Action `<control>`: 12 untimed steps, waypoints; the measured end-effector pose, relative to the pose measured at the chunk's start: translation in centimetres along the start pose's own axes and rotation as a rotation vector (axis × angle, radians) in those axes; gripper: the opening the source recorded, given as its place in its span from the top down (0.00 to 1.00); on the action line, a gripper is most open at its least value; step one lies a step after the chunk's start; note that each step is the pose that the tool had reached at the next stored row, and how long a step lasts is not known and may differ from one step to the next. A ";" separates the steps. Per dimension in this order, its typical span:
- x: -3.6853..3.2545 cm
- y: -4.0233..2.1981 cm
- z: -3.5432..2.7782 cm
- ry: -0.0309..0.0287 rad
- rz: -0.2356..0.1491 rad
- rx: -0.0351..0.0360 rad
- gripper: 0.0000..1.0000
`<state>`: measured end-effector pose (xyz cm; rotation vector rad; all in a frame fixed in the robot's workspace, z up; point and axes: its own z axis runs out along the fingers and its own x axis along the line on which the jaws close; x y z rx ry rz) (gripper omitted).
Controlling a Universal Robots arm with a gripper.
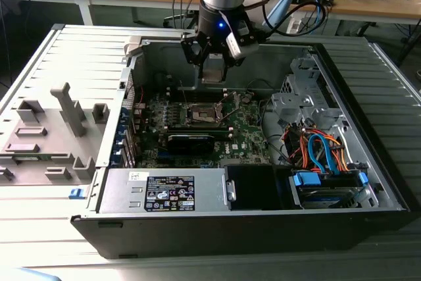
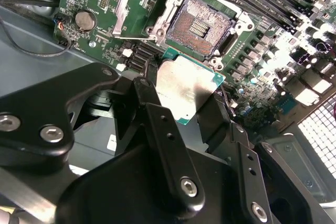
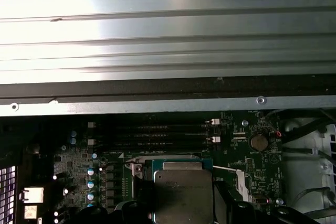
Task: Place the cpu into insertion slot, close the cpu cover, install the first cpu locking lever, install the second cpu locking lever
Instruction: 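Place the cpu into insertion slot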
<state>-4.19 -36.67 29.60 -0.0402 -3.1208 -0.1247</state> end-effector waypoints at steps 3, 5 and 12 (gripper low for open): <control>0.00 -0.02 0.03 0.0000 0.000 -0.0001 0.45; 0.00 -0.03 0.05 0.0000 0.000 0.0000 0.45; -0.01 -0.08 0.17 0.0000 0.000 0.0000 0.45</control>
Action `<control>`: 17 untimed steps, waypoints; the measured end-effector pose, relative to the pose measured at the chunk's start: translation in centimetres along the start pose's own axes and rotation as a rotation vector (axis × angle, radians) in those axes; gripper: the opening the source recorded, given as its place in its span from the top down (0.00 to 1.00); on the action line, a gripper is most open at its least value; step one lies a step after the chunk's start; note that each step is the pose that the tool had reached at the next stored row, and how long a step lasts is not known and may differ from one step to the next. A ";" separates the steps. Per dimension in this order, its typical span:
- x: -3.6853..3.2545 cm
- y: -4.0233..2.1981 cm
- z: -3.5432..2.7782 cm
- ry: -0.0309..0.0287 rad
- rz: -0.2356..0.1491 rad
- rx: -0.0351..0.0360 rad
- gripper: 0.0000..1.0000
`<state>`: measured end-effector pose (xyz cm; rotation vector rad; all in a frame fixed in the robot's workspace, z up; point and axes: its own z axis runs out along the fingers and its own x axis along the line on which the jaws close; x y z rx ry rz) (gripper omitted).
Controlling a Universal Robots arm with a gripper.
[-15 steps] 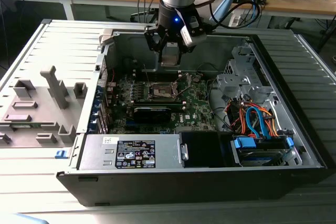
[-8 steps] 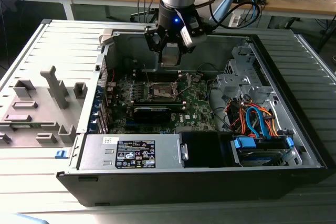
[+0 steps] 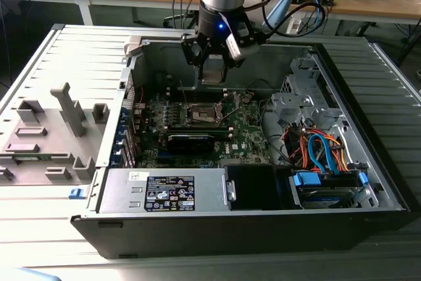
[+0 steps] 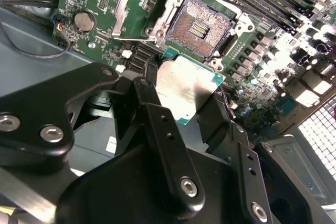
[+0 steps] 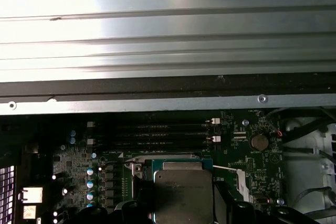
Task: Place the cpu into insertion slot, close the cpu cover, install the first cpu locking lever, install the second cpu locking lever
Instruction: 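Place the cpu into insertion slot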
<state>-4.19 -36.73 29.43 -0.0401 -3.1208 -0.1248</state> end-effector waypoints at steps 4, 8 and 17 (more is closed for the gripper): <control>0.00 -0.05 0.09 -0.0001 0.000 -0.0001 0.45; 0.00 -0.09 0.17 0.0000 0.000 0.0000 0.45; -0.01 -0.17 0.36 -0.0001 0.000 -0.0001 0.45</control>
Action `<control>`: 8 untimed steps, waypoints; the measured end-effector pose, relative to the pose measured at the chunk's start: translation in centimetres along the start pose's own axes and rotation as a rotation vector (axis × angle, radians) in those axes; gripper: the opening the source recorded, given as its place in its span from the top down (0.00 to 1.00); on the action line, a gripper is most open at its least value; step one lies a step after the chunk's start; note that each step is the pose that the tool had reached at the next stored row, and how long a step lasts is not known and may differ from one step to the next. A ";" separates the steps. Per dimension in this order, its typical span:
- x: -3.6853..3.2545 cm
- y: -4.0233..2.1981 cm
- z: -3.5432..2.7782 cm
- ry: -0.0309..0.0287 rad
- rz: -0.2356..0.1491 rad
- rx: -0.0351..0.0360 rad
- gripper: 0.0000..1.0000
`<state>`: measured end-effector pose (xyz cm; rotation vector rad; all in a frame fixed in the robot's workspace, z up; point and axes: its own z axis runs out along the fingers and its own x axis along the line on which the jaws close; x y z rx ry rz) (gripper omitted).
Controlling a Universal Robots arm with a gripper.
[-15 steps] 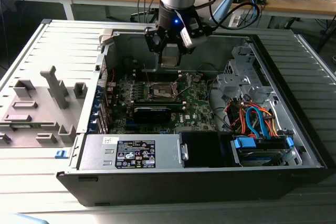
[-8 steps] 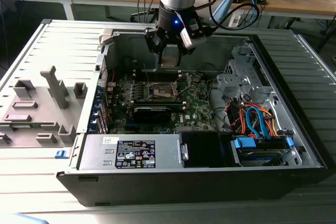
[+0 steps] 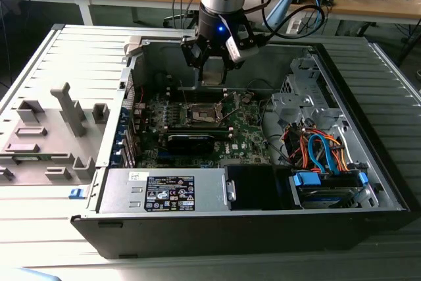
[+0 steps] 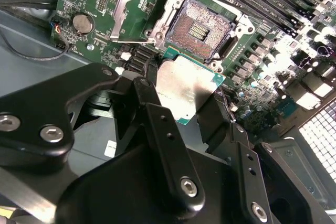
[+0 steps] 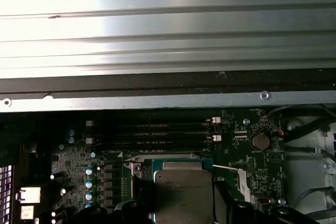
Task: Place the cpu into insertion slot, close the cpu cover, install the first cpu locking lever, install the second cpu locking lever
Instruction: 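Place the cpu into insertion slot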
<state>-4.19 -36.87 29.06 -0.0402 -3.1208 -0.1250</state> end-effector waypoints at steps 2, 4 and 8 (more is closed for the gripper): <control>-0.01 -0.09 0.02 0.0000 0.000 0.0001 0.45; 0.00 -0.17 0.03 0.0001 0.000 0.0001 0.45; -0.01 -0.31 0.08 0.0001 0.000 0.0001 0.45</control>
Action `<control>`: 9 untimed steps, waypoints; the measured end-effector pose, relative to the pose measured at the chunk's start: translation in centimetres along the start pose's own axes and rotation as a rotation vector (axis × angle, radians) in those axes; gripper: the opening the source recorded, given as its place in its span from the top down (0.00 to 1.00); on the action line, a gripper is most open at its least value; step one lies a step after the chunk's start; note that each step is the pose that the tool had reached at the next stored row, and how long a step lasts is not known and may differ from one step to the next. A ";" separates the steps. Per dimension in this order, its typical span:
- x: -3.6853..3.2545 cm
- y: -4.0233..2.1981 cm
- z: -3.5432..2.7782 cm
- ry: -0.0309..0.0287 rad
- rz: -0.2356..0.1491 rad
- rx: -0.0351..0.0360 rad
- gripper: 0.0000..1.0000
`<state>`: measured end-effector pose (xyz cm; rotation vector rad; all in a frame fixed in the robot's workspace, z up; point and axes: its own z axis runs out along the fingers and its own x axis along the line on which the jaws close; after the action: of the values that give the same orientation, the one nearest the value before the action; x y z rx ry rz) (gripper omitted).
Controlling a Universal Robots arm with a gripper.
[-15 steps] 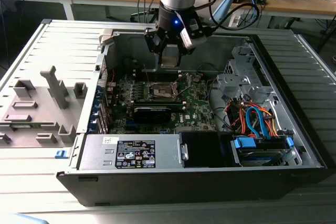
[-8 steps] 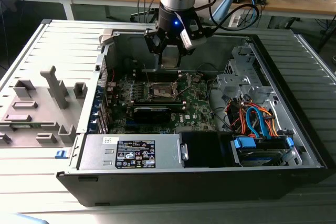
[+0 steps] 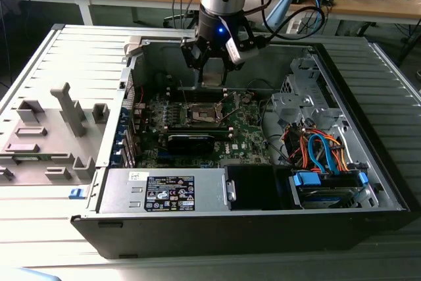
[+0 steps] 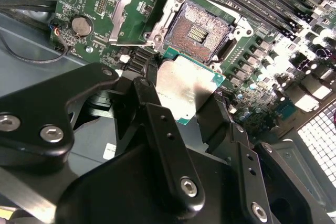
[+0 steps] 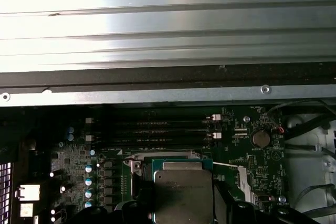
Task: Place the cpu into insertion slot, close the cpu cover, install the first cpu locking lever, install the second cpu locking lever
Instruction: 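Place the cpu into insertion slot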
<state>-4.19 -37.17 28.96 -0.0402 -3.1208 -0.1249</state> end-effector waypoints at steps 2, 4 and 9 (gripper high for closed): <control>0.00 -0.05 0.02 -0.0001 0.000 0.0000 0.45; 0.00 -0.10 0.04 0.0000 0.000 0.0000 0.45; -0.01 -0.26 0.08 0.0000 0.000 0.0000 0.45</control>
<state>-4.19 -37.43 28.85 -0.0401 -3.1208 -0.1248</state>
